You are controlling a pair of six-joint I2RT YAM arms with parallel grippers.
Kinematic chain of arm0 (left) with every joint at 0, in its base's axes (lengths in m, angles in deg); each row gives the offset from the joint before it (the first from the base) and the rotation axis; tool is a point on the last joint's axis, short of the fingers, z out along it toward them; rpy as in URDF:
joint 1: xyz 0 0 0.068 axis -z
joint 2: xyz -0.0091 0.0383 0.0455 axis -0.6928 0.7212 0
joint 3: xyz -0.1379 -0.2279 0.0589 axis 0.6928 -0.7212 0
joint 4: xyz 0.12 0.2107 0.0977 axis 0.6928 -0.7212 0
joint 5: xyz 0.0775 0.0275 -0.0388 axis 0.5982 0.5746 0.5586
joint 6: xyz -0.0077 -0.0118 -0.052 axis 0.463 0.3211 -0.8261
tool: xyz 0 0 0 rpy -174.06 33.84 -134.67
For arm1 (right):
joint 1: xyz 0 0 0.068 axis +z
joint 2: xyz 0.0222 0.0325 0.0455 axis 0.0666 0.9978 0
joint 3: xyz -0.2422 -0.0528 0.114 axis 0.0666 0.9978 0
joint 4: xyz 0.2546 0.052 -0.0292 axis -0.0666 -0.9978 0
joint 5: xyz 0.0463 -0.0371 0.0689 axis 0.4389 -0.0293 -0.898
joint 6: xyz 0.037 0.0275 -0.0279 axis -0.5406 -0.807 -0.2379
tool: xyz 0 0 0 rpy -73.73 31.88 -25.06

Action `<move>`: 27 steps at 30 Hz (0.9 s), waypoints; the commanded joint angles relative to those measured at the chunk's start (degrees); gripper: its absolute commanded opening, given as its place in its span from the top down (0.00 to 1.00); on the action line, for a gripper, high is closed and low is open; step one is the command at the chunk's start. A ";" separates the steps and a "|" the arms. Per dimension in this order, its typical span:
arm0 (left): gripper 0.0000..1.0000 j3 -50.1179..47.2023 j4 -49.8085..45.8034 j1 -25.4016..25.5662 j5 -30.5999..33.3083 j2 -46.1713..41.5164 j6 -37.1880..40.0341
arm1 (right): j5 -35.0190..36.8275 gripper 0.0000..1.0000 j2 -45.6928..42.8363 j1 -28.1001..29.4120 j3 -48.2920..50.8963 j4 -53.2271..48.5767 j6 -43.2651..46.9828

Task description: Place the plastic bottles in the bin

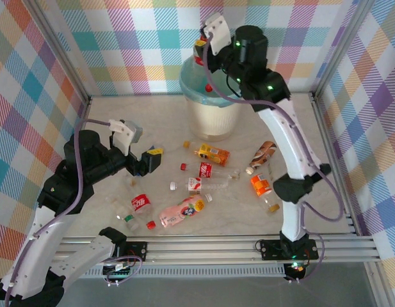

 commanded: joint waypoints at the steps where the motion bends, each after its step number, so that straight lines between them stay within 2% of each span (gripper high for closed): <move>1: 0.11 -0.58 -0.67 0.33 1.91 -0.45 1.93 | 7.27 0.85 3.51 -2.33 -2.83 -2.94 2.38; 13: 0.12 -2.33 -1.84 0.33 3.49 -0.41 3.13 | 6.11 0.79 12.02 -7.55 -1.69 -14.31 -5.86; 27: 0.12 -3.60 -1.98 0.28 4.35 1.10 2.83 | -1.66 0.70 19.31 -11.43 0.84 -15.63 -10.34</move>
